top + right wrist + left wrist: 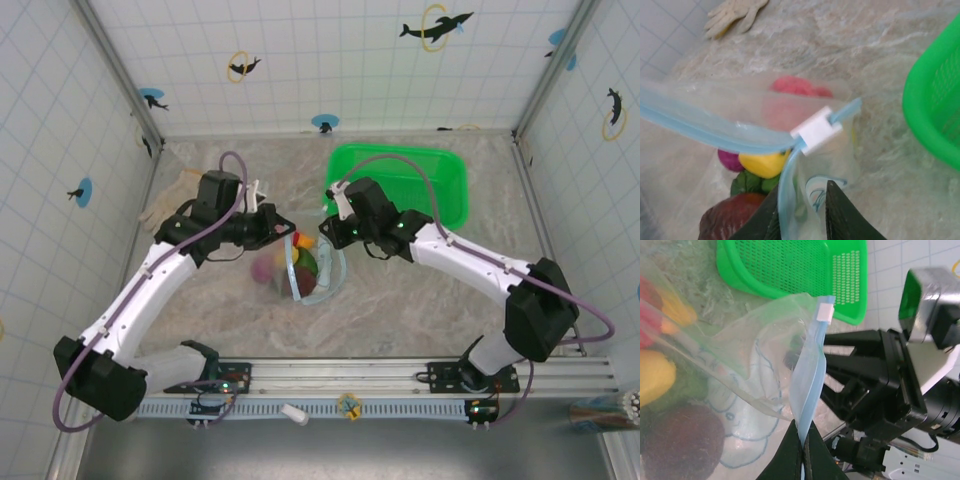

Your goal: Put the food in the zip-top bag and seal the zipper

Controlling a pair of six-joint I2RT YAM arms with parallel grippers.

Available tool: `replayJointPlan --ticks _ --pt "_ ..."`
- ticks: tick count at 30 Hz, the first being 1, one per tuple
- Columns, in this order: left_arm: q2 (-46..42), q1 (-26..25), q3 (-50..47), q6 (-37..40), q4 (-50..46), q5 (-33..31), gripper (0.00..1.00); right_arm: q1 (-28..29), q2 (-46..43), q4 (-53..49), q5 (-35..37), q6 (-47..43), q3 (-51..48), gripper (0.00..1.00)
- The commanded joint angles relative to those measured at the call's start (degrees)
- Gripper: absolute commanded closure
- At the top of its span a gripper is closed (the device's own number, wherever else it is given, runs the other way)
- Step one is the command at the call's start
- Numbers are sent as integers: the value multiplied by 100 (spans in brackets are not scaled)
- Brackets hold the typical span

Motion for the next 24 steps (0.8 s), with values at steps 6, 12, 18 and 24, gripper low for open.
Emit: replayJointPlan --ticks 6,12,18,24 --pt "-490 47 829 143 451 -195 63 -162 -150 287 -20 -508 865 81" --pt "-718 48 1336 614 321 -714 56 -396 32 272 -696 -614 1526 92" --pt "-726 49 1236 681 -47 -1230 56 -248 -74 -945 -439 -768 1728 84" --pt "-695 50 816 538 -321 -1337 57 -607 -1151 -1657 -405 474 623 72"
